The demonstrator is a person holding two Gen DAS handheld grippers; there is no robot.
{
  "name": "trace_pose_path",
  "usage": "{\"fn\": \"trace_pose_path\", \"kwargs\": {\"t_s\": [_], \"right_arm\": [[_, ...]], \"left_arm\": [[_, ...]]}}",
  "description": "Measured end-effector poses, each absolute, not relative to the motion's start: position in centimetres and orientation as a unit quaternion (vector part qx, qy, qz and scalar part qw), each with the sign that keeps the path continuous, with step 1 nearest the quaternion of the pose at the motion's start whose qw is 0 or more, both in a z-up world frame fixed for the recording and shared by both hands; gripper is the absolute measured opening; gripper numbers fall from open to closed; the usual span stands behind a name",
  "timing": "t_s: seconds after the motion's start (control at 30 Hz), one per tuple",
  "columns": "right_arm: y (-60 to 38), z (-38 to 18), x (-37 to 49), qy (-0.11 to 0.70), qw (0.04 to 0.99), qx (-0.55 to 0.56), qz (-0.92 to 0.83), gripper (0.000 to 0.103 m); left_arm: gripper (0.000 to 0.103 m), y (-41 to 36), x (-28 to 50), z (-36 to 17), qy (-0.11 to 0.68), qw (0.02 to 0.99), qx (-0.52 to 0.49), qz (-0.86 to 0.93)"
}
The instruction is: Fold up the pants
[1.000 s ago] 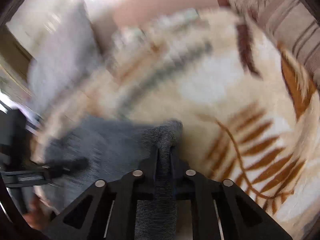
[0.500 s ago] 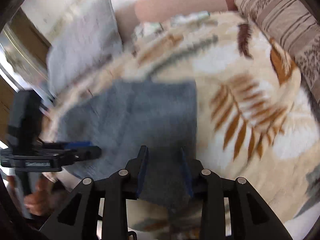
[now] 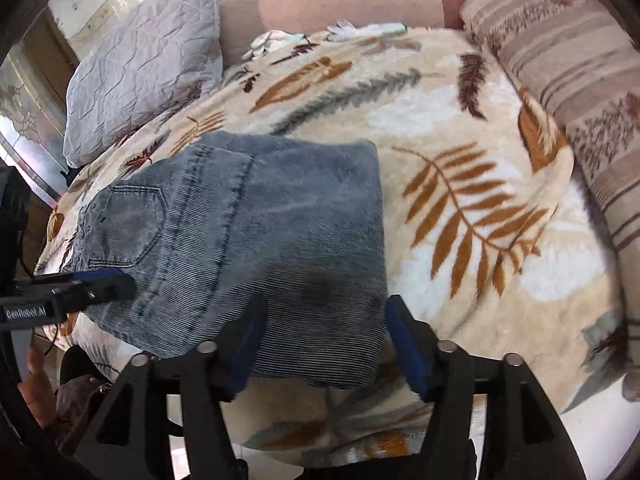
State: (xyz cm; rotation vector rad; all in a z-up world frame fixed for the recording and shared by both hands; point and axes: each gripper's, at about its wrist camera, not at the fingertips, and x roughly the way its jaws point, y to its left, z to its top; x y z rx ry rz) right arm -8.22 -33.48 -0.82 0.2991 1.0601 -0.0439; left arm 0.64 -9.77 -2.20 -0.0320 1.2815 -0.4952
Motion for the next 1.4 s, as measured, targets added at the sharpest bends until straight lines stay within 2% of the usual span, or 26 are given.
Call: {"fn": "trace_pose_path", "kwargs": {"t_s": [0.1, 0.2, 0.47, 0.63, 0.87, 1.07, 1.23, 1.33, 1.4], "right_arm": [[-31.6, 0.5, -7.8, 0.501, 0.857, 0.118, -0.020, 0.074], [-29.1, 1.4, -6.9, 0.512, 0.854, 0.092, -0.019, 0.081], [-18.9, 2.8, -4.5, 0.517, 0.855, -0.008, 0.045, 0.083], [-11.3, 2.3, -3.6, 0.513, 0.848, -0.076, 0.104, 0.083], [-1.0, 0.3, -3.1, 0.498, 0.837, -0.151, 0.172, 0.084], [3.5, -1.3, -2.9, 0.476, 0.839, -0.205, 0.167, 0.084], [6.9, -2.8, -3.6, 0.446, 0.843, -0.260, 0.151, 0.084], [8.8, -3.9, -4.6, 0.414, 0.843, -0.319, 0.129, 0.084], [9.2, -3.9, -4.6, 0.390, 0.849, -0.336, 0.117, 0.084]], "left_arm": [[0.062, -6.9, 1.0, -1.6, 0.589, 0.782, -0.023, -0.203], [0.062, -3.2, 1.7, -1.2, 0.587, 0.790, -0.036, -0.173], [0.065, 12.8, 3.9, -1.0, 0.566, 0.809, -0.151, -0.047], [0.065, 18.4, 5.7, -3.6, 0.594, 0.774, -0.211, -0.049], [0.065, 18.0, 9.1, -5.6, 0.627, 0.739, -0.223, -0.108], [0.065, 17.2, 12.9, -6.5, 0.635, 0.717, -0.248, -0.142], [0.072, 16.2, 15.4, -6.7, 0.641, 0.711, -0.236, -0.165], [0.082, 15.4, 16.5, -6.9, 0.642, 0.710, -0.229, -0.178], [0.083, 14.5, 16.7, -6.9, 0.641, 0.713, -0.215, -0.186]]}}
